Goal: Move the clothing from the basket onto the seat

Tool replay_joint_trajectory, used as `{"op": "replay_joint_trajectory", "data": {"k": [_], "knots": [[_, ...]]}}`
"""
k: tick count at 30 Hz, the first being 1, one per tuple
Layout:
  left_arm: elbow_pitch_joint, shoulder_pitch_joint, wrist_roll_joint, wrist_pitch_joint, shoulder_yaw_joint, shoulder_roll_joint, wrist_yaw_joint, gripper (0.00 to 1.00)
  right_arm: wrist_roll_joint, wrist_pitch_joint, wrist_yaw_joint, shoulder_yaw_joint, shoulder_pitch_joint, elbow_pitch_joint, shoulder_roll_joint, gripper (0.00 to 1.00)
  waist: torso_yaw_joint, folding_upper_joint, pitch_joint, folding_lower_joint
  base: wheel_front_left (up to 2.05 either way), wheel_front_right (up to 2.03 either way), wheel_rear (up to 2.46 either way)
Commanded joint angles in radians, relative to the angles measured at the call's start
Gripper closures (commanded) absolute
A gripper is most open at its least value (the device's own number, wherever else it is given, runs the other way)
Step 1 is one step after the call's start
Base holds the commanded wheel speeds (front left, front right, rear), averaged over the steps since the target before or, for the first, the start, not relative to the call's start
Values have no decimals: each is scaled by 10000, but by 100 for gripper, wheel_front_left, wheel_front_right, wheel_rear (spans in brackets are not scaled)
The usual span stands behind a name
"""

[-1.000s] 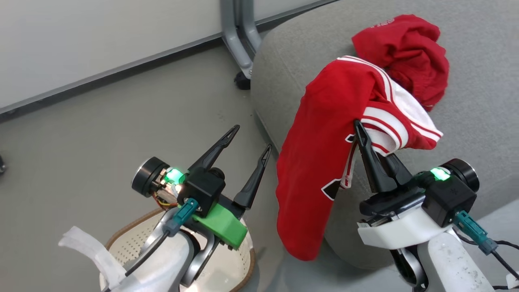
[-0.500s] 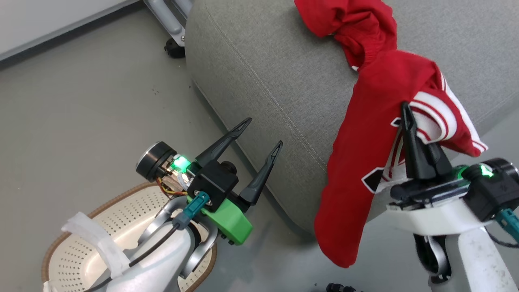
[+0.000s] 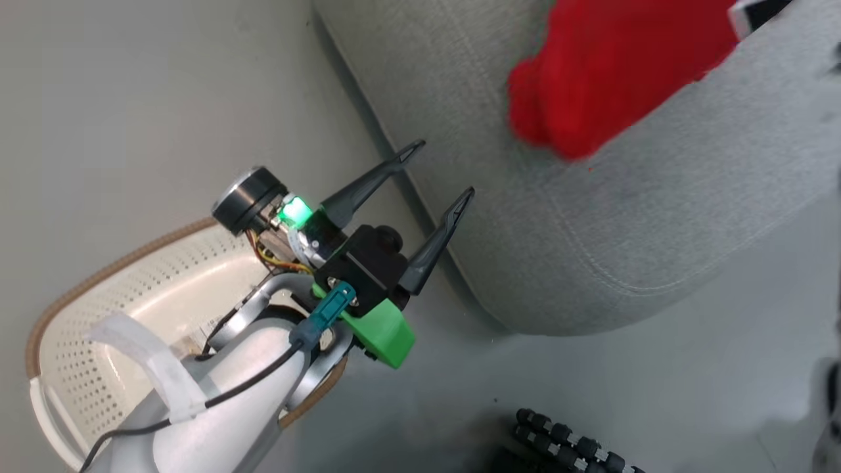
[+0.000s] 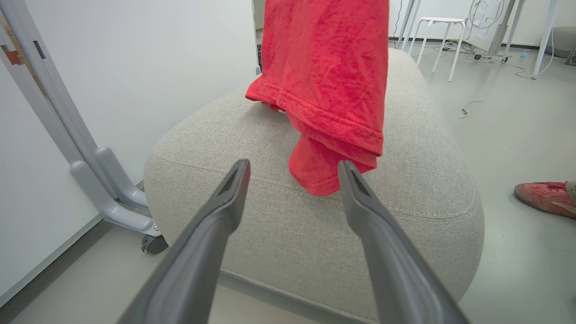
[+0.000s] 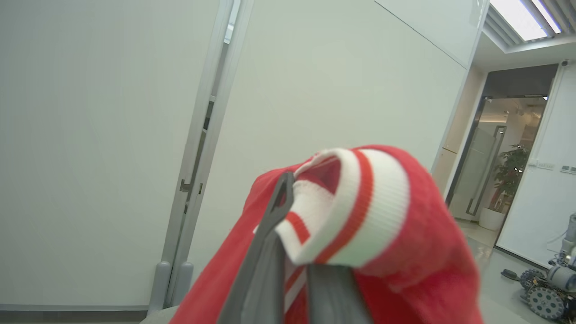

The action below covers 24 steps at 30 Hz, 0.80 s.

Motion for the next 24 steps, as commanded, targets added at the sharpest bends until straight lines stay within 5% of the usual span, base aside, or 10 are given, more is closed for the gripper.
{"op": "replay_joint_trajectory", "data": {"k": [1, 11, 18, 19, 20, 21, 24], "knots": [[-68, -290, 55, 16, 0, 82, -50, 0, 57, -34, -12, -254, -562, 223, -282, 100, 996, -1, 1378, -2, 0, 0, 0], [-297, -879, 316, 18, -309, 82, -222, 0, 29, -34, -15, -2057, -1865, 2304, -1975, 100, 1594, -1, 2525, -2, 0, 0, 0], [-393, -849, 322, 118, -399, 269, -231, 0, 400, -34, -15, -3154, -1452, 4441, -1985, 100, 1707, -1, 2895, -2, 0, 0, 0], [-401, -819, 311, 116, -412, 279, -227, 0, 338, -34, -15, -3266, -1361, 4787, -1947, 91, 1725, -1, 2906, -2, 0, 0, 0], [-404, -796, 304, 110, -424, 303, -222, 0, 257, -34, -15, -3397, -1315, 5033, -1884, 57, 1734, -1, 2904, -2, 0, 0, 0], [-389, -753, 283, 83, -432, 315, -201, 0, 154, -34, -15, -3627, -1302, 5166, -1758, 0, 1741, -1, 2862, -2, 0, 0, 0], [-283, -590, 170, -64, -442, 190, -112, 0, -20, -34, -15, -3993, -955, 5025, -1124, 0, 1758, -1, 2541, -2, 0, 0, 0]]}}
